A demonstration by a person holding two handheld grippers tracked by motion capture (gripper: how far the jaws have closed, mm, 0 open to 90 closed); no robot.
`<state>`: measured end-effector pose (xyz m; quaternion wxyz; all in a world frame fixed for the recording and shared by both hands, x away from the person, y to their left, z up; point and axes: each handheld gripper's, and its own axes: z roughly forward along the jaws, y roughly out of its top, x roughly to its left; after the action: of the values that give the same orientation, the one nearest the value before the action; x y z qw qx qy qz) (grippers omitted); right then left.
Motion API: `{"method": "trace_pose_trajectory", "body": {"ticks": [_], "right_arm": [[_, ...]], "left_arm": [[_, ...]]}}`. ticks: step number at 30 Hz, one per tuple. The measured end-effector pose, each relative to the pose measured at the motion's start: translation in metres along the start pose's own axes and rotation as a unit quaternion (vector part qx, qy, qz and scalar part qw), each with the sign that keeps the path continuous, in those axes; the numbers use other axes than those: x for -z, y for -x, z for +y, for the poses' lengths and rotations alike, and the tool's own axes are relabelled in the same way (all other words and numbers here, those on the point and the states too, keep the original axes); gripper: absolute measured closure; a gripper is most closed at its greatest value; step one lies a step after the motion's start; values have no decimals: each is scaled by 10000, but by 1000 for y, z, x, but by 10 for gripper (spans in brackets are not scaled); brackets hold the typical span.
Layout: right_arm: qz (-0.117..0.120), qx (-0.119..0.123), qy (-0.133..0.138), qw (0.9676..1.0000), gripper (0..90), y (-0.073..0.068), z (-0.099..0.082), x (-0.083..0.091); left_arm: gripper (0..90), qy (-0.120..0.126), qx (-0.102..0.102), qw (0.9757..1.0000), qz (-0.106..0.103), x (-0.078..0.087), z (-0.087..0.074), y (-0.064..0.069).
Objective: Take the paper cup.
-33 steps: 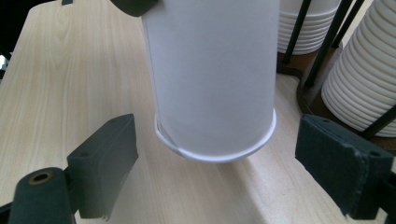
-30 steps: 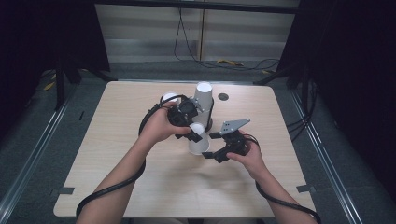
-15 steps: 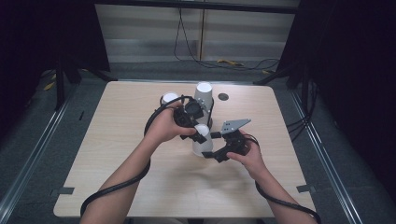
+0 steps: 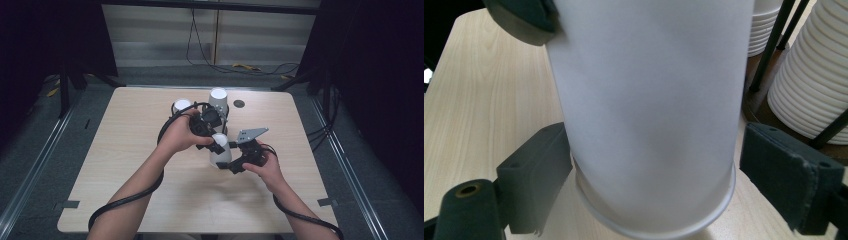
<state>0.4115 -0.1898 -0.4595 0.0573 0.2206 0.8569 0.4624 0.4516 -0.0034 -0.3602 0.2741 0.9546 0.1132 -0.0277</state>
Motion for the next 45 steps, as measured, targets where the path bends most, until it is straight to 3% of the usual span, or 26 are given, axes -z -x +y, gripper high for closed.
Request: {"method": "trace_pose_trajectory", "body": {"ticks": [45], "right_arm": [[59,-76,127,9999,172,0,-2,-2]], "left_arm": [[337,149,-32,9998,-89,0,3,1]]}}
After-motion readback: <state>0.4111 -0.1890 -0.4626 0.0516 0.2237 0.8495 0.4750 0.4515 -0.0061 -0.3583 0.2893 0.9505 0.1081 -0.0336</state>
